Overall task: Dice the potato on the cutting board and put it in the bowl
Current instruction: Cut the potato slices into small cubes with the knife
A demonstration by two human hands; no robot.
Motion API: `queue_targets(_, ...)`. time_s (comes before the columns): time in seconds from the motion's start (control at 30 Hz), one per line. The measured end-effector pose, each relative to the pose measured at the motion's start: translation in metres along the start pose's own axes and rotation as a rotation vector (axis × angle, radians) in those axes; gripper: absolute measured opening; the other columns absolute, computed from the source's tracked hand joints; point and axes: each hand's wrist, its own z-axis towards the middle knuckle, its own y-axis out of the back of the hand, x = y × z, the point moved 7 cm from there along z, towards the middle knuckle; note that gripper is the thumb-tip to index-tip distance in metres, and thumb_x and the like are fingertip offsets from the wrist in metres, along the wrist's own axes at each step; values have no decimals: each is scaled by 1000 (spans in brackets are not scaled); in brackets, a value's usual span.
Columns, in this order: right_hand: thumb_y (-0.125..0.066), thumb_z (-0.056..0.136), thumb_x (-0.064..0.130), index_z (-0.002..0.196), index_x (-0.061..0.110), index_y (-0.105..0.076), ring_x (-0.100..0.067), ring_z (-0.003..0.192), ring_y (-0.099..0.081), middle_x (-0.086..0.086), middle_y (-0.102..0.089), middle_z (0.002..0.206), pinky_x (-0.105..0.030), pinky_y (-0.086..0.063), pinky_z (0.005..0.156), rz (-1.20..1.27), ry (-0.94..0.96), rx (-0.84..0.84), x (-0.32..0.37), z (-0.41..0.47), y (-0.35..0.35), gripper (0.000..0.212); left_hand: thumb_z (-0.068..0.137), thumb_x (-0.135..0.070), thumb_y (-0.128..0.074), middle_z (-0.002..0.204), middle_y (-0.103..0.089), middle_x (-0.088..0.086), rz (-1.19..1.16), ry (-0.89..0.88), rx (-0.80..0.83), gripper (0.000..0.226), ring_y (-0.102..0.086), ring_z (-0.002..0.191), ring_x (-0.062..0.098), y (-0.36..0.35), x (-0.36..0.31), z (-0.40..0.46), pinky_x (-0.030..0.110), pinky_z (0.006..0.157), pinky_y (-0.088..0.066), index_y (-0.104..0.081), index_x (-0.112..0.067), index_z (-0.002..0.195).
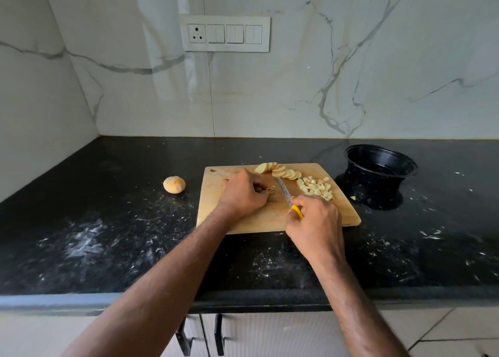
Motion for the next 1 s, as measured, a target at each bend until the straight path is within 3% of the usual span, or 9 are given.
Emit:
queue_targets(0.17, -73, 82, 15, 109, 16, -77, -13, 81, -67, 2, -74, 97, -34, -61, 73, -9, 24, 25, 4, -1, -2, 27, 77, -15, -73, 73, -74, -11, -42, 6, 27, 14, -65, 69, 6, 0, 1, 2, 29, 68, -57, -82, -23, 85)
queue_targets(0.4, -70, 83, 15, 113, 15, -76, -19, 77, -67, -1, -71, 94, -31, -57, 68, -113, 117, 78, 15, -3, -6, 30, 78, -23, -79, 80, -73, -14, -42, 64, 22, 8, -66, 86, 13, 0, 5, 5, 44, 90, -54, -82, -25, 85)
queue_targets(0.53, -67, 87, 18, 117, 16, -74, -18, 76, -67, 1, -69, 95, -30, -56, 68, -151, 129, 114, 20, -4, -8, 31, 77, -22, -78, 84, -75, -13, -36, 79, 12, 10, -66, 88, 14, 0, 5, 5, 46, 92, -53, -82, -25, 86)
queue_targets(0.77, -64, 89, 14, 118, 14, -73, -13, 78, -60, 3, -66, 96, -23, -52, 71, -136, 142, 162, 20, -4, -11, 30, 76, -17, -76, 65, -57, -25, -35, 85, 5, 10, -65, 89, 16, 1, 5, 5, 47, 92, -52, -81, -24, 81)
queue_targets(1.0, -66, 89, 10, 114, 12, -74, -12, 84, -63, 4, -67, 99, -23, -53, 77, -130, 165, 174, 24, 3, -15, 26, 79, -12, -78, 76, -71, -11, -106, 99, 47, 10, -65, 87, 16, -2, 6, 8, 46, 90, -55, -82, -21, 82)
